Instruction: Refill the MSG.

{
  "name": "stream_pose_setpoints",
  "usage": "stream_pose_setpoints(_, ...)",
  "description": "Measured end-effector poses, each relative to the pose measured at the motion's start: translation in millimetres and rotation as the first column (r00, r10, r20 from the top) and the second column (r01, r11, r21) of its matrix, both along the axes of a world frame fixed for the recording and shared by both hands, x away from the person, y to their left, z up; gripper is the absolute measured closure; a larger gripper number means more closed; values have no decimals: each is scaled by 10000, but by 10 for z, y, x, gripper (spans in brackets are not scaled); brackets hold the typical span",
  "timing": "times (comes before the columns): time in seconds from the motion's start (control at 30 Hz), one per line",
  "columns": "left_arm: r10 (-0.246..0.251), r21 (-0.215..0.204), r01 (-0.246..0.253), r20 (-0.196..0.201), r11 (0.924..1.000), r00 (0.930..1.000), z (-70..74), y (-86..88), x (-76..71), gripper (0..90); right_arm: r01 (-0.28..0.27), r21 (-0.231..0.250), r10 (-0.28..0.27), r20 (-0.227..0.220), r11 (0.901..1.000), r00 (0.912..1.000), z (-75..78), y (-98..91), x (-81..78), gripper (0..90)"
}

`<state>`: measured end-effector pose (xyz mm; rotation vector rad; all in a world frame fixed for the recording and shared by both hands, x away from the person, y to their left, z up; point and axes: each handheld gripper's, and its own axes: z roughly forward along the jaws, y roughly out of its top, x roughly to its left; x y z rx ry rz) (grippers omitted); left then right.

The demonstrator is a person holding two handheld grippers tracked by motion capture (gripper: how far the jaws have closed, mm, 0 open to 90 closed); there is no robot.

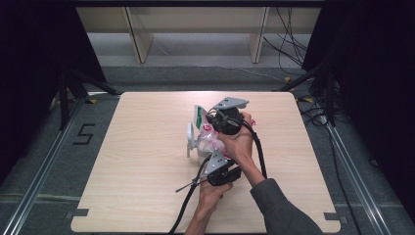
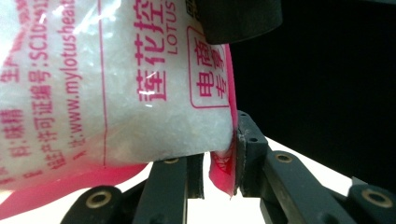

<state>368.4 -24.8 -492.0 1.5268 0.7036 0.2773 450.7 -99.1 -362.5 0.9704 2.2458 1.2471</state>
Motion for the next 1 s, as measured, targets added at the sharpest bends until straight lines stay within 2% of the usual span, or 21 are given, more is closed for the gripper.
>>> stream_pose_setpoints(0.03, 4, 23, -4, 36, 10000, 10000, 3, 4, 2, 758, 79, 44, -80, 164, 10000, 9998, 3, -2, 3, 900)
stream_pose_setpoints(0.07, -73, 211, 72, 74, 9998, 9999, 2, 12, 5, 758, -11, 40, 11, 67, 10000, 10000, 11, -8, 4, 900)
stream_pose_setpoints(0.13, -3, -55, 3, 28, 10000, 10000, -3, -6, 0, 757, -112, -105, 113, 93, 9999, 9999, -4, 18, -3, 900)
stream_pose_setpoints(0.2, 16, -27, -16, 28, 10000, 10000, 5, 0, 5, 758, -92, -54, 92, 52, 9999, 9999, 2, 7, 6, 900)
stream_pose_setpoints(0.23, 5, -37, -5, 24, 10000, 10000, 6, 2, 5, 758, -74, 145, 74, 12, 9999, 10000, 2, 5, 6, 900)
stream_pose_setpoints(0.33, 2, -26, -1, 91, 10000, 10000, 1, -7, 2, 758, -79, -193, 79, -11, 9998, 10000, 6, 7, -4, 900)
stream_pose_setpoints(0.4, -10, -48, 10, 53, 10000, 10000, 7, -3, 4, 758, -86, -140, 86, 44, 9999, 10000, 6, 8, -2, 900)
stream_pose_setpoints(0.43, -7, -33, 7, 62, 10000, 10000, 7, -2, 4, 758, -25, 36, 25, 4, 10000, 10000, 3, 11, -3, 900)
stream_pose_setpoints(0.53, 16, 42, -16, 70, 10000, 10000, 6, -1, 3, 758, -52, -185, 51, -16, 9998, 10000, 4, 9, -3, 900)
stream_pose_setpoints(0.63, 15, -27, -15, 71, 10000, 10000, 10, 0, 3, 758, -83, 45, 82, 66, 10000, 9999, 0, 9, 6, 900)
stream_pose_setpoints(0.7, -49, 387, 43, 134, 9992, 9999, 8, 21, 6, 758, 4, 5, -4, 4, 10000, 10000, 6, 5, -4, 900)
stream_pose_setpoints(0.73, 19, -2, -19, 42, 10000, 10000, 4, -1, 0, 758, 20, -70, -20, 74, 10000, 10000, -9, 23, -6, 900)
stream_pose_setpoints(0.77, 16, -89, -15, 55, 10000, 10000, 4, -2, 7, 758, -82, -234, 83, 60, 9997, 9999, -16, 34, -5, 900)
stream_pose_setpoints(0.8, 17, -118, -16, 125, 9999, 9999, 5, -2, 12, 758, -138, -100, 138, 20, 9999, 9999, -15, 36, 0, 900)
stream_pose_setpoints(0.83, 46, 189, -50, 175, 9998, 9998, 8, 12, 14, 758, -78, 13, 78, 37, 10000, 10000, -10, 33, 0, 900)
stream_pose_setpoints(0.87, 69, 204, -73, 153, 9998, 9999, 5, 17, 9, 758, -99, 94, 98, 37, 9999, 9999, -10, 30, 4, 900)
stream_pose_setpoints(0.93, 21, 109, -21, 44, 9999, 10000, 6, 8, 4, 758, -76, -237, 75, -62, 9997, 10000, -11, 31, 0, 900)
stream_pose_setpoints(0.97, -17, 252, 14, 126, 9997, 9999, 9, 21, 13, 758, -79, -259, 78, -47, 9996, 10000, -12, 33, 2, 900)
stream_pose_setpoints(1.0, 29, -36, -29, 150, 10000, 9999, 3, 3, 16, 758, -40, -119, 40, -18, 9999, 10000, -11, 31, 6, 900)
